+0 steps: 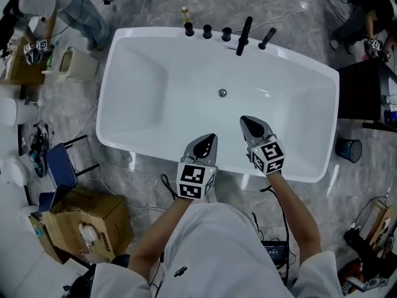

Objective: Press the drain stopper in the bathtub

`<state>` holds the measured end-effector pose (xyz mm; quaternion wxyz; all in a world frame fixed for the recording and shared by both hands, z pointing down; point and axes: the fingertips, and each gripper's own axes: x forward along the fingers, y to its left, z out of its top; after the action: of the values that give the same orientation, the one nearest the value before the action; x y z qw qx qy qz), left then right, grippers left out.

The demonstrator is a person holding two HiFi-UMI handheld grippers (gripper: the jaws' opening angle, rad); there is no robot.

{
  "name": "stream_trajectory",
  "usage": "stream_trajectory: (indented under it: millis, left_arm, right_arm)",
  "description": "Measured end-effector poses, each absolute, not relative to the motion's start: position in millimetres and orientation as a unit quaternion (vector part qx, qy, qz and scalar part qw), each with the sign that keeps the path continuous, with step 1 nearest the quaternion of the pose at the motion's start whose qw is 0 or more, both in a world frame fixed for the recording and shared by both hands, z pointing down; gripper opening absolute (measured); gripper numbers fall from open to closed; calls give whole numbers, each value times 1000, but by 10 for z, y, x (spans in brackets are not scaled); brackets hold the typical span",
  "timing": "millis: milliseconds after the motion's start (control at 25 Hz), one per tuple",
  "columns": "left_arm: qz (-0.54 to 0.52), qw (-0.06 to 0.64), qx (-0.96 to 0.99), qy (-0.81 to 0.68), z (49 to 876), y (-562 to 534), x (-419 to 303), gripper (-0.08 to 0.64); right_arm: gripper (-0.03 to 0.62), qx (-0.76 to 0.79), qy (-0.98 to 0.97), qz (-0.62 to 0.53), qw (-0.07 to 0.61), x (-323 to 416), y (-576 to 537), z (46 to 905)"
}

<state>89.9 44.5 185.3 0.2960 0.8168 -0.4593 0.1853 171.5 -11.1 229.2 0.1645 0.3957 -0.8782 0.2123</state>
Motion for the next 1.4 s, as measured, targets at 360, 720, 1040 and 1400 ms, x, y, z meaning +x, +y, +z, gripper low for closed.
stream_trajectory:
  millis: [360, 720, 1040, 1400]
  left_arm:
    - [173, 254, 828, -469, 986, 634, 933, -2]
    - [130, 212, 854, -458, 181, 1096, 1168, -2]
    - [111, 184, 859, -464, -89, 1429, 1334, -2]
    - [117, 181, 863, -458, -14, 1615, 1521, -2]
  right_arm:
    - [3, 389, -900, 170, 100, 1705, 371, 973]
    - [3, 407, -905, 109, 56, 1771, 939, 65]
    - [2, 462, -873, 152, 17, 1865, 1419, -146]
    - [-3, 487, -870, 82, 2, 1895, 1675, -352]
